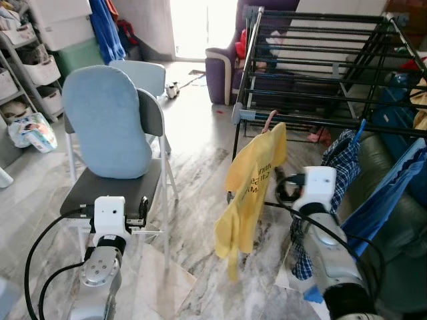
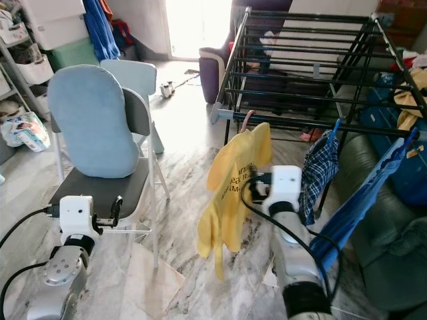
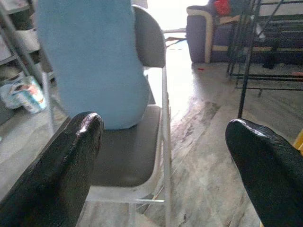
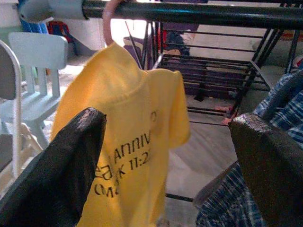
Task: Hang hanger
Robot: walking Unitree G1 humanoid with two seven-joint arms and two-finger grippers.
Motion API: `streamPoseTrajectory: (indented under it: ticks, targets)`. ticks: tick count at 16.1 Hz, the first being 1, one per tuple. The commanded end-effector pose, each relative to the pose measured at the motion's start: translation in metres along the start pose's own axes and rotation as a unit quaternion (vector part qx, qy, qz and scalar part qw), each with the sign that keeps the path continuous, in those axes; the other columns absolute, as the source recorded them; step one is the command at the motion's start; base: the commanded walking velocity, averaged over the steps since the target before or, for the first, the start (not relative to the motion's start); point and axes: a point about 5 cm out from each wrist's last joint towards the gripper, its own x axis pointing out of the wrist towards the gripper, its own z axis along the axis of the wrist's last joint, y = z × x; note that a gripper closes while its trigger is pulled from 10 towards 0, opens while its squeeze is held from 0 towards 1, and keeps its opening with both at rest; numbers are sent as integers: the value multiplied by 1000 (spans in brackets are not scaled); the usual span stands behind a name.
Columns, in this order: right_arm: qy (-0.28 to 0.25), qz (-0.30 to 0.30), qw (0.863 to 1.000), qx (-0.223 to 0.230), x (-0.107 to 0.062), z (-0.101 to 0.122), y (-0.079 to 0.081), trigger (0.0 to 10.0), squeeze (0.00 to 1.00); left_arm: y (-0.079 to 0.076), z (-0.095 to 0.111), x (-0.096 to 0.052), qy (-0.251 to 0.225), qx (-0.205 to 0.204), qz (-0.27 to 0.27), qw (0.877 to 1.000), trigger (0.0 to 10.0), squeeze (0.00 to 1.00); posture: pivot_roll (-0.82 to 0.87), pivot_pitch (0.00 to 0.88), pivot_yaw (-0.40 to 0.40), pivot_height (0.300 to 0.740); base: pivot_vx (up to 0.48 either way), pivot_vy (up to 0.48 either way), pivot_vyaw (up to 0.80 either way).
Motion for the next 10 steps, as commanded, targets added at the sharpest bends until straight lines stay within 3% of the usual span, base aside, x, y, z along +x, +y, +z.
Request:
streamPoseTrajectory:
  ticks: [1,4,6,10]
  targets:
    - [-11,10,1000,1,-2,4,4,10000,463,2,0,2,-2,4,-2,1000,10000,0,-41,0,21,740,0,0,0]
    - [35,-49,998,23,-5,-10,-15,10000,463,0,-8,2,11,11,-14,1000,10000,0,-40,0,64,740,0,0,0]
    - [40,-43,998,35,-9,-12,-14,10000,459,-6,-4,8,6,22,-35,999,10000,0,-65,0,106,740,0,0,0]
    - [40,-37,998,26,-16,-11,-11,10000,451,-4,1,16,-3,12,-26,1000,10000,0,-91,0,92,740,0,0,0]
